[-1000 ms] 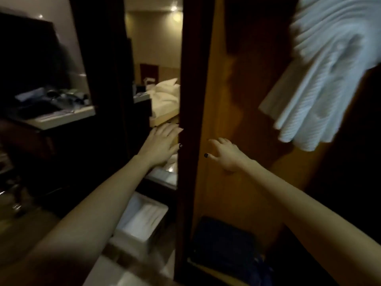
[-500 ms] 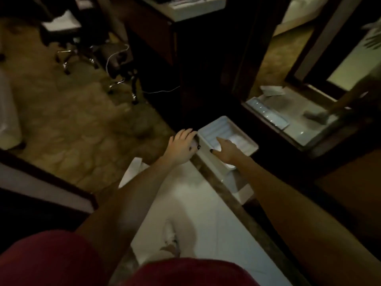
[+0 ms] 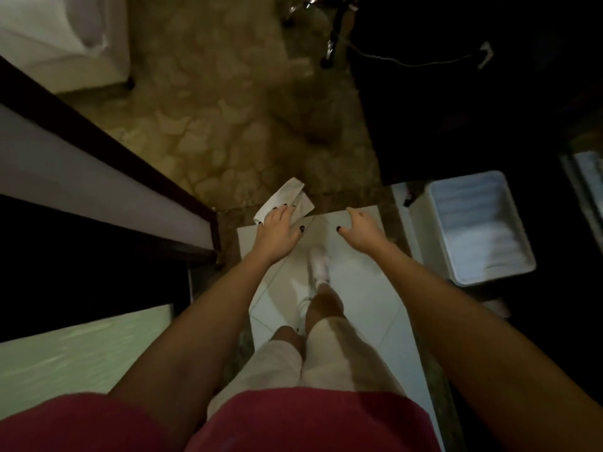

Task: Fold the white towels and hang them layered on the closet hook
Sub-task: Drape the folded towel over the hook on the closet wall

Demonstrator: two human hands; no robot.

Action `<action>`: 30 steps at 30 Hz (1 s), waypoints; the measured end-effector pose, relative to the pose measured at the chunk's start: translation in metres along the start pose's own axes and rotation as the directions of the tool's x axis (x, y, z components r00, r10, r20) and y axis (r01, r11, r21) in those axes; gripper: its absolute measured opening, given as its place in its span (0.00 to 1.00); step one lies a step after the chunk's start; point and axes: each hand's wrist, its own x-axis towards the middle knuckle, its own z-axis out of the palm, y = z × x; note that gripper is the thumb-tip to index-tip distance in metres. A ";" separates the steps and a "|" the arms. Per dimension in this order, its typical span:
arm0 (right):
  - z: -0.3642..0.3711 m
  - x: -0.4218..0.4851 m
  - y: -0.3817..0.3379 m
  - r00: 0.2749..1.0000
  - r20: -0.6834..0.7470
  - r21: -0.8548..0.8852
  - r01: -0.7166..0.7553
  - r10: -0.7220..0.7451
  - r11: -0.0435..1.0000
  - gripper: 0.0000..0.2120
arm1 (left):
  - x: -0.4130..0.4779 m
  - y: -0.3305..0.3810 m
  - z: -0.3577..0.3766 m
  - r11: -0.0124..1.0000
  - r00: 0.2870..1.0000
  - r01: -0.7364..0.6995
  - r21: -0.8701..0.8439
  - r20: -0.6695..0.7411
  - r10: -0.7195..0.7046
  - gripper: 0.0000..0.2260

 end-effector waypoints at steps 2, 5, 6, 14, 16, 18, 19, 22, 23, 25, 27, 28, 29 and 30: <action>0.007 0.047 -0.011 1.000 0.022 -0.033 0.020 -0.019 0.999 0.30 | 0.029 -0.026 0.005 0.996 0.998 0.068 -0.055 0.004 -0.068 0.26; 0.016 0.127 -0.024 0.997 0.061 -0.042 0.042 -0.039 0.998 0.29 | 0.089 -0.063 0.019 0.986 0.995 0.103 -0.128 -0.001 -0.104 0.25; 0.020 0.158 -0.025 0.996 0.073 -0.039 0.048 -0.045 0.998 0.28 | 0.114 -0.075 0.026 0.981 0.994 0.110 -0.161 -0.001 -0.111 0.24; 0.105 0.398 -0.014 0.989 0.111 -0.051 0.104 -0.098 0.993 0.26 | 0.297 -0.188 0.138 0.899 0.964 0.253 -0.358 0.019 -0.264 0.23; 0.139 0.452 0.000 0.987 0.114 -0.106 0.124 -0.112 0.987 0.25 | 0.334 -0.218 0.178 0.879 0.963 0.264 -0.397 0.050 -0.266 0.23; 0.175 0.501 0.015 0.983 0.129 -0.147 0.148 -0.130 0.978 0.25 | 0.365 -0.251 0.219 0.847 0.951 0.294 -0.442 0.051 -0.304 0.23; 0.193 0.524 0.022 0.981 0.139 -0.153 0.159 -0.138 0.975 0.25 | 0.378 -0.266 0.240 0.828 0.942 0.311 -0.466 0.037 -0.333 0.23; 0.240 0.577 0.042 0.968 0.168 -0.136 0.210 -0.187 0.968 0.27 | 0.403 -0.308 0.294 0.774 0.913 0.353 -0.526 0.014 -0.407 0.24; 0.259 0.593 0.049 0.965 0.170 -0.116 0.219 -0.198 0.969 0.27 | 0.410 -0.324 0.315 0.764 0.908 0.364 -0.533 0.021 -0.418 0.24; 0.290 0.621 0.059 0.963 0.152 -0.093 0.238 -0.223 0.967 0.28 | 0.423 -0.352 0.350 0.771 0.905 0.382 -0.509 0.038 -0.424 0.26; 0.315 0.646 0.067 0.959 0.113 -0.120 0.274 -0.261 0.954 0.25 | 0.437 -0.377 0.382 0.809 0.909 0.385 -0.443 0.032 -0.415 0.26; 0.324 0.659 0.069 0.954 0.090 -0.165 0.296 -0.285 0.941 0.24 | 0.444 -0.386 0.395 0.830 0.911 0.383 -0.404 0.020 -0.411 0.27; 0.331 0.672 0.071 0.950 0.065 -0.218 0.311 -0.304 0.925 0.23 | 0.450 -0.394 0.408 0.853 0.913 0.378 -0.360 -0.008 -0.408 0.27; 0.336 0.684 0.073 0.951 0.043 -0.256 0.308 -0.308 0.916 0.23 | 0.455 -0.400 0.420 0.869 0.912 0.373 -0.324 -0.046 -0.409 0.27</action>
